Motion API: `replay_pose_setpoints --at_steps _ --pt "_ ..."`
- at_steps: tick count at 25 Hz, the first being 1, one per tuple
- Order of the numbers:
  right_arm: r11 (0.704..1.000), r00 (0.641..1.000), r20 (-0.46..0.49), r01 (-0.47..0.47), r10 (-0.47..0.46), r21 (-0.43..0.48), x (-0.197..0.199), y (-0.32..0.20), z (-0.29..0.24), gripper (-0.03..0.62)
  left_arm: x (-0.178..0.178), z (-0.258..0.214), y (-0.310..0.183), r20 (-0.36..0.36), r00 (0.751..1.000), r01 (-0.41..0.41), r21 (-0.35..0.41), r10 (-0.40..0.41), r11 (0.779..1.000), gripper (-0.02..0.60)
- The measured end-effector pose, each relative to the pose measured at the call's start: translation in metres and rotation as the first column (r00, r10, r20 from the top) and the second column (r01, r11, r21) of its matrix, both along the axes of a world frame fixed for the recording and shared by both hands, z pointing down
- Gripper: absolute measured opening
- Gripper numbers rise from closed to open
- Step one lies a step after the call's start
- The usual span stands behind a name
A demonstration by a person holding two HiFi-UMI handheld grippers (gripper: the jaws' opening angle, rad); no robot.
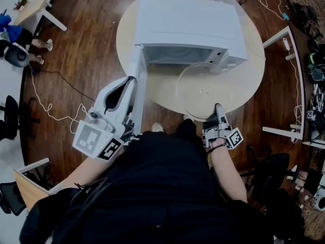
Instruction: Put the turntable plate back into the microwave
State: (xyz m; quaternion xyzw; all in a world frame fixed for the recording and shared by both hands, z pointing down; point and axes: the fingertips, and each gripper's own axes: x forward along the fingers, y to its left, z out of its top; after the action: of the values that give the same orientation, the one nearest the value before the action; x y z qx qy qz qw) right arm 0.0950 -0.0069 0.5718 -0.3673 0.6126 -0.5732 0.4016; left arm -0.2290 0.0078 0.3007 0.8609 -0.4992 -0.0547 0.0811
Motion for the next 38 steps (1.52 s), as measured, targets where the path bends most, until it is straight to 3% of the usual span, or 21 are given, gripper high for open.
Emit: replay_pose_setpoints --at_steps 15,30,38 --pt "1.0 1.0 -0.025 0.0 0.0 0.008 -0.017 -0.011 -0.017 0.035 -0.003 0.008 -0.012 -0.012 1.0 -0.025 0.022 0.025 0.999 0.003" --pt "0.987 0.987 -0.015 0.16 -0.159 0.022 -0.044 -0.054 -0.023 0.035 0.006 0.007 -0.044 0.042 0.996 0.074 0.022 -0.075 0.997 0.003" --pt "0.973 0.973 0.0 0.23 -0.23 0.025 -0.06 -0.07 -0.028 0.037 0.019 0.003 -0.068 0.065 0.993 0.099 0.064 -0.103 0.993 0.003"
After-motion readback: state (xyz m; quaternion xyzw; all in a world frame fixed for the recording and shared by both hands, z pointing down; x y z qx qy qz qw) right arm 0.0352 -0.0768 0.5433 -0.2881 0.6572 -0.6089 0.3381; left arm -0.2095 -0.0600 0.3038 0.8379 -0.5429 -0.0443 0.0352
